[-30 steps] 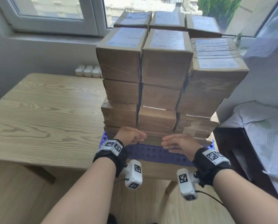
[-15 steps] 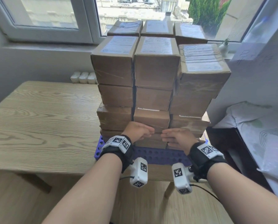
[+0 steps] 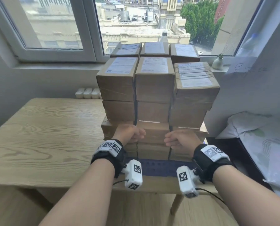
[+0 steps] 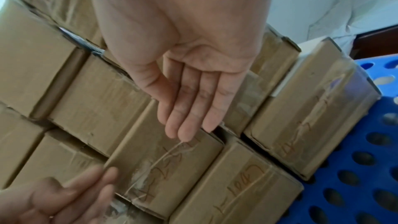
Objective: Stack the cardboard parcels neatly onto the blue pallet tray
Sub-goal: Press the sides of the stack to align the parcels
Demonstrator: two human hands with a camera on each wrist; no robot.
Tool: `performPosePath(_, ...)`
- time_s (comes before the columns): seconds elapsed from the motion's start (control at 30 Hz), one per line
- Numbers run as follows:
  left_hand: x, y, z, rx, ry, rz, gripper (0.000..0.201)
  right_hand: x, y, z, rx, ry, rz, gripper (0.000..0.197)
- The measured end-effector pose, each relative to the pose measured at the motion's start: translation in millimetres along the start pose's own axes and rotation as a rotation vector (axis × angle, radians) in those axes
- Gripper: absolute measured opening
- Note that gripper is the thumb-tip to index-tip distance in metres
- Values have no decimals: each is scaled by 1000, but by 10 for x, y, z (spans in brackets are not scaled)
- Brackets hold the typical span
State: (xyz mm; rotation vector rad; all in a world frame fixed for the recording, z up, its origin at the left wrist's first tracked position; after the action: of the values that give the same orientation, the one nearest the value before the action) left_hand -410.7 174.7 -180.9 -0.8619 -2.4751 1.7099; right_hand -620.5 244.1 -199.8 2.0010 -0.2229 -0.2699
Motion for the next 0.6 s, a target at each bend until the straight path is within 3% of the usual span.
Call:
performPosePath(0.07,-168,-107,-55,22,-98,-65,29,-46,62,-37,-18,-44,25,18)
performPosePath(0.17,-525,-184,-127,114,-417,-140,26,-173,190,-138,-54,-159,117,20)
performPosePath(0.27,-872,-211,-274,127,-724,-209,23,-410,284,-293,-107,-362,138,24)
performPosePath(0.37,-1148,-256,-301,78,-889,-287,19,-633,324,-488,-148,-567,183,23)
performPosePath(0.47,-1236,-332,-149,93,-878,-424,16,-866,332,-434,-223,-782,240,17)
performPosePath(0.53,-1238,-374,-13,92,-792,-400,30,-1043,257,-136,-253,-810,215,29)
performPosePath(0.6,-1192,-385,104,44,-657,-268,38,-852,454,-211,-236,-767,173,45)
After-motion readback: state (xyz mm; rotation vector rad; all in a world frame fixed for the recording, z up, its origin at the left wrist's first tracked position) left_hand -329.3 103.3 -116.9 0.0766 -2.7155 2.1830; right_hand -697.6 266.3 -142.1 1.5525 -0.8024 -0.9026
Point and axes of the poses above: each hand's wrist, its own z-axis towards the middle knuckle, its own x-axis out of the palm, y = z × x, the point moved 5 cm from there along z, towards the middle knuckle, and after that the axes turned 9 degrees about z, right-handed, at the moved point
